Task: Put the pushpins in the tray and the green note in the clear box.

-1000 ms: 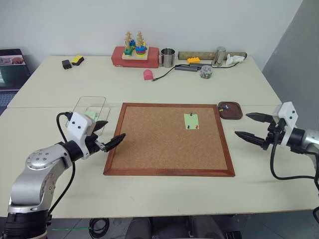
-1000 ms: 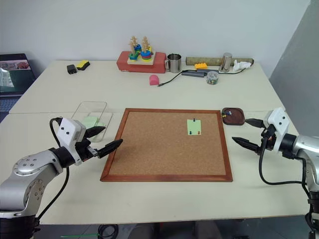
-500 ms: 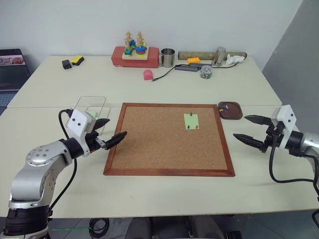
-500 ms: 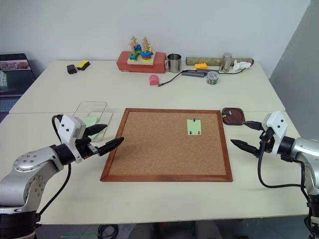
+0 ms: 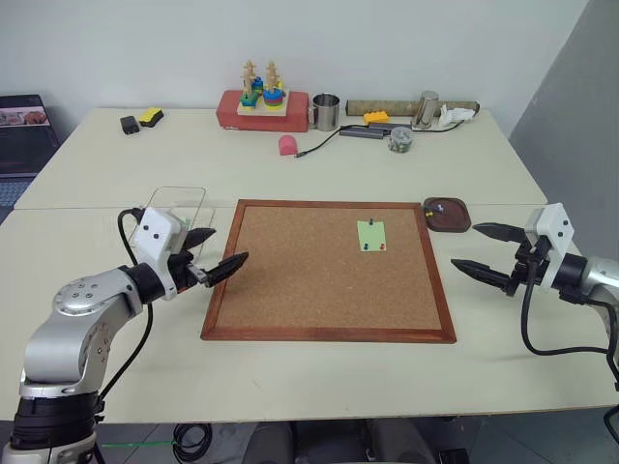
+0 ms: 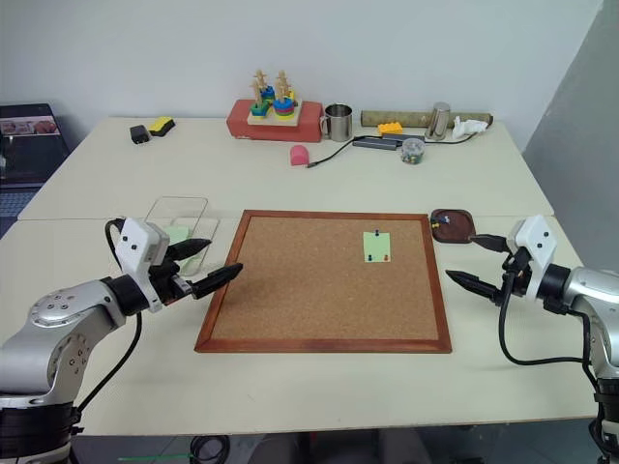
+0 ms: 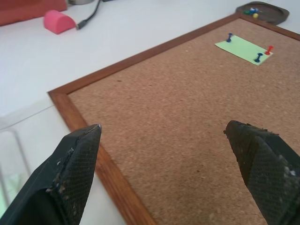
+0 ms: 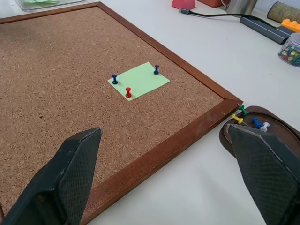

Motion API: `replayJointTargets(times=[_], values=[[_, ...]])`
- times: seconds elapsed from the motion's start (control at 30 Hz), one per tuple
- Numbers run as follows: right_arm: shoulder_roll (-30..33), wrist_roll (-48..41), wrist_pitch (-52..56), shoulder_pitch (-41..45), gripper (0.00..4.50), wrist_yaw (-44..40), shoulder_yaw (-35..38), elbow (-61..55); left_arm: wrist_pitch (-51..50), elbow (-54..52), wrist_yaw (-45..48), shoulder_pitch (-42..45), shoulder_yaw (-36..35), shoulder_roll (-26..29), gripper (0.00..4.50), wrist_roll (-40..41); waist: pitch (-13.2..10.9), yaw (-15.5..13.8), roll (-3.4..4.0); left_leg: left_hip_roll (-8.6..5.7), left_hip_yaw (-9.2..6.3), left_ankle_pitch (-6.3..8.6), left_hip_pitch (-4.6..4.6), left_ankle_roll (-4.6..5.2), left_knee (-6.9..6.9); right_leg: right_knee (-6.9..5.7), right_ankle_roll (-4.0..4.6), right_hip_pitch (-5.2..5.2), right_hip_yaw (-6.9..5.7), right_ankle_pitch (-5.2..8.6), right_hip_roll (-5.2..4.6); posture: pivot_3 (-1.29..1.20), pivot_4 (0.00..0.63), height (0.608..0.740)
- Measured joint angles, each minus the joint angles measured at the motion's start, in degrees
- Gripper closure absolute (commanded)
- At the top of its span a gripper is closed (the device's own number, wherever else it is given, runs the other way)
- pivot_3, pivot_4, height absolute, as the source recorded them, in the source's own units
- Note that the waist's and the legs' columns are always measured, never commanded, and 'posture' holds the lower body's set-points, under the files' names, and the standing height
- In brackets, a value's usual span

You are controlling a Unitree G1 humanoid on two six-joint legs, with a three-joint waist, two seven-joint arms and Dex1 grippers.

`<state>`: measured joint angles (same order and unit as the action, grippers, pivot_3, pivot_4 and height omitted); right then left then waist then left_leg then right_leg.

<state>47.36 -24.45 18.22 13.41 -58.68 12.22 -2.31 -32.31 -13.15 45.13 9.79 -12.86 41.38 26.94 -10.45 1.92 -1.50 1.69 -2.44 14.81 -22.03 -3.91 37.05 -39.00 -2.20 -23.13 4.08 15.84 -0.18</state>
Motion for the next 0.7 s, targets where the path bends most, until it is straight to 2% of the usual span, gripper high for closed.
replayJointTargets(times=[0.1,0.17,0.2,0.37,0.5,0.67,0.7], values=[[-0.23,-0.43,0.05,-0.99,0.02,0.21,0.14,-0.78,0.0,0.0,0.55,1.03,0.6,0.0,0.0,-0.02,0.0,-0.02,0.0,0.0,0.01,0.0,0.0,0.0,0.0,0.0,0.0,0.0,0.01,0.0,0.0,0.0,0.15,0.74],[-0.56,-0.74,0.17,-1.42,0.0,0.47,0.14,-1.08,0.0,0.0,0.69,2.3,1.5,-0.04,0.36,-0.02,0.0,-0.02,0.0,-0.01,0.01,0.0,0.0,0.0,0.01,0.0,0.0,0.0,0.01,0.0,0.0,0.0,0.15,0.74],[-0.65,-0.98,0.25,-1.58,0.0,0.83,0.18,-1.46,0.01,0.1,0.83,3.41,2.28,-0.15,0.41,-0.06,0.0,-0.03,0.0,0.0,0.0,0.0,0.0,0.0,0.01,0.0,0.0,0.0,0.0,0.0,0.0,0.0,0.15,0.74],[-0.73,-1.5,0.65,-2.49,0.0,1.92,0.42,-3.71,0.08,0.09,1.84,6.96,4.68,-0.68,1.42,0.03,0.0,-0.02,0.0,-0.01,0.0,0.0,0.0,0.0,0.0,0.0,0.0,0.0,0.01,0.0,0.0,0.0,0.15,0.74],[-0.73,-1.58,1.15,-4.49,0.0,2.62,1.35,-4.51,0.04,0.12,2.81,7.13,5.19,-0.7,2.01,0.04,0.0,-0.01,0.0,-0.01,0.01,0.0,0.0,0.0,0.0,0.0,0.0,0.0,0.01,0.0,0.0,0.0,0.15,0.74],[-1.03,-1.71,1.37,-5.55,0.0,3.79,2.26,-6.37,0.12,0.38,4.53,8.17,6.98,-0.7,3.09,-0.02,0.0,-0.02,0.0,-0.01,0.01,0.0,0.0,0.0,0.01,-0.01,0.0,0.0,0.01,0.0,0.01,0.0,0.15,0.74],[-1.13,-1.83,1.41,-5.57,0.0,3.89,2.26,-6.69,0.25,0.46,4.91,8.73,7.8,-0.73,3.16,-0.12,0.0,-0.03,0.0,-0.01,0.0,0.0,0.0,0.0,0.01,-0.01,0.0,0.0,0.0,0.0,0.01,0.0,0.15,0.74]])
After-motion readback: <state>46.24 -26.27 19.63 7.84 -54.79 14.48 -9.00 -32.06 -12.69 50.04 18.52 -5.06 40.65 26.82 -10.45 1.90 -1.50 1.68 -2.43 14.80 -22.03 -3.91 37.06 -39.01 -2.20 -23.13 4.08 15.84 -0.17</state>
